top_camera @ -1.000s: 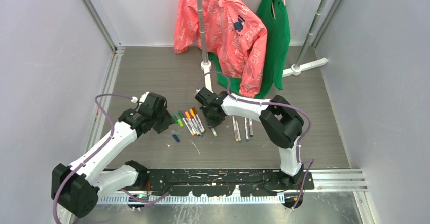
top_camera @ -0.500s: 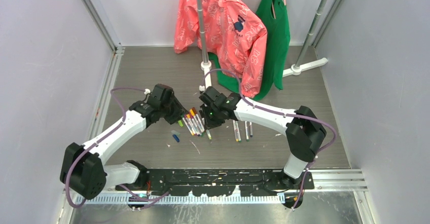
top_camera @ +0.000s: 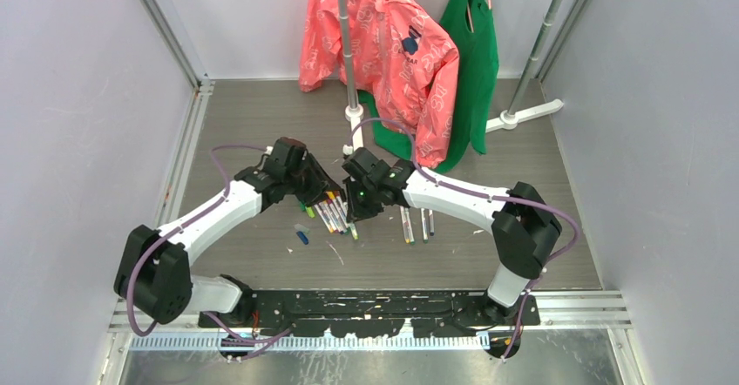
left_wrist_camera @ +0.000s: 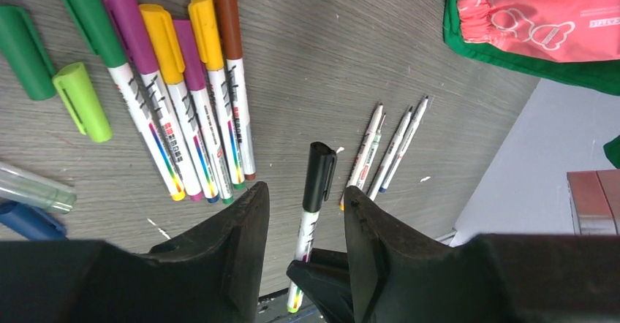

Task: Open the pen caps

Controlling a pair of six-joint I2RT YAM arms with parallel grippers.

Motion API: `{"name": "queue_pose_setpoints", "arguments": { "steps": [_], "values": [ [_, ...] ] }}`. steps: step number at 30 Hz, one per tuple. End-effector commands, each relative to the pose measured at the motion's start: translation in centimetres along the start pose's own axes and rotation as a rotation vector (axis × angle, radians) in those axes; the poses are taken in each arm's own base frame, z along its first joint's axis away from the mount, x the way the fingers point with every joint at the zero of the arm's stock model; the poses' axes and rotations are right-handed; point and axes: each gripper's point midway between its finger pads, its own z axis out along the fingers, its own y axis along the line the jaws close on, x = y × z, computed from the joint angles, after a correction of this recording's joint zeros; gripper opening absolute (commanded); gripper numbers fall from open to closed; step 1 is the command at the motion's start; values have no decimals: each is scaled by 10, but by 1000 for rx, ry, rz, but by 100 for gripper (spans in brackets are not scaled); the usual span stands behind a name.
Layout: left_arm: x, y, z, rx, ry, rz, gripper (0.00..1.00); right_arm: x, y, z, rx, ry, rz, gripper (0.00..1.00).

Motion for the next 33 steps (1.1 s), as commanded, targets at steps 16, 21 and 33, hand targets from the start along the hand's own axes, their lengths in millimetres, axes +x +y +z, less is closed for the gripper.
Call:
{"name": "queue_pose_setpoints", "arguments": {
  "steps": [16, 21, 33],
  "values": [
    [-1, -39, 16, 117, 64, 82, 41, -30, 41, -19, -119, -68, 5, 1],
    [-5, -36, 18, 86, 57, 95, 33, -28, 42, -22, -124, -64, -4, 1],
    [-3, -35, 25, 98, 56, 96, 0, -22, 32, -24, -105, -53, -20, 1]
  ]
}}
